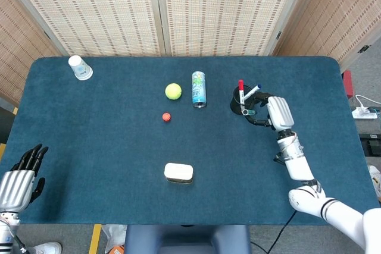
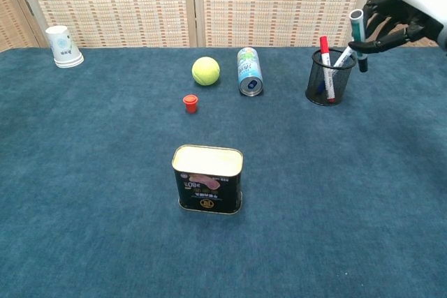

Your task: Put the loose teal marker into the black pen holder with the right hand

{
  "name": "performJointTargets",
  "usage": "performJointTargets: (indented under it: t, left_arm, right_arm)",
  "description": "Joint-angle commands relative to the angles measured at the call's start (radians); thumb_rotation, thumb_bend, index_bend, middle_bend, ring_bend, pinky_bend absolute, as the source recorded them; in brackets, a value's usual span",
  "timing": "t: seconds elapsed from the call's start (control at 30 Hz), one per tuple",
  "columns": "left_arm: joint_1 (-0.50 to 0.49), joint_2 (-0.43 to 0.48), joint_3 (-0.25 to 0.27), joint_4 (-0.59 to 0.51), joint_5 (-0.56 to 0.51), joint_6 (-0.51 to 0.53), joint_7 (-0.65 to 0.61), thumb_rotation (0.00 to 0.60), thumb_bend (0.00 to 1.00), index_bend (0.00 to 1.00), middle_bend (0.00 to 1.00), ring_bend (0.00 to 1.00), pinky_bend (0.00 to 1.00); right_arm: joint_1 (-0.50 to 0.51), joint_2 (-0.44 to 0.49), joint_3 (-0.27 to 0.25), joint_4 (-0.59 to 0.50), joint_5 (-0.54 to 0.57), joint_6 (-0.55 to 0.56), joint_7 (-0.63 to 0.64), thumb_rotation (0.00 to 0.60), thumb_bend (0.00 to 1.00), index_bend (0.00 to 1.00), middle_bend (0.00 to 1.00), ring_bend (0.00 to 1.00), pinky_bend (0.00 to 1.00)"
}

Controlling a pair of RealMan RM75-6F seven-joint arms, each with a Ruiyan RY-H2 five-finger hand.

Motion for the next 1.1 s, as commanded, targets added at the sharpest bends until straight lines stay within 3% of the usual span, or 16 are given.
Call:
performJointTargets:
  t: [0.03, 0.67, 1.1]
  left_arm:
    - [0.000, -0.001, -0.002, 0.000, -0.002, 0.002, 0.002, 0.600, 0.45, 0.03, 0.00, 0.07, 0.35]
    - [-0.027, -0.020, -0.038, 0.017, -0.111, -0.060, 0.041, 0.600, 0.45, 0.03, 0.00, 0.07, 0.35]
    - [-0.016, -0.042, -0.045, 0.023, -0.091, 0.004, 0.075, 0.600, 0.45, 0.04, 0.00, 0.07, 0.35]
  right_arm:
    - [0.048, -0.038, 0.022, 0.063, 0.017, -0.049, 0.058, 0.600, 0.20, 0.66, 0.45, 0.42, 0.49]
    - [0.216, -0.126, 0.058, 0.314, 0.033, -0.190, 0.234, 0.600, 0.20, 0.66, 0.45, 0.42, 0.49]
    - [0.266, -0.170, 0.030, 0.502, 0.023, -0.273, 0.409, 0.600, 0.20, 0.66, 0.45, 0.42, 0.49]
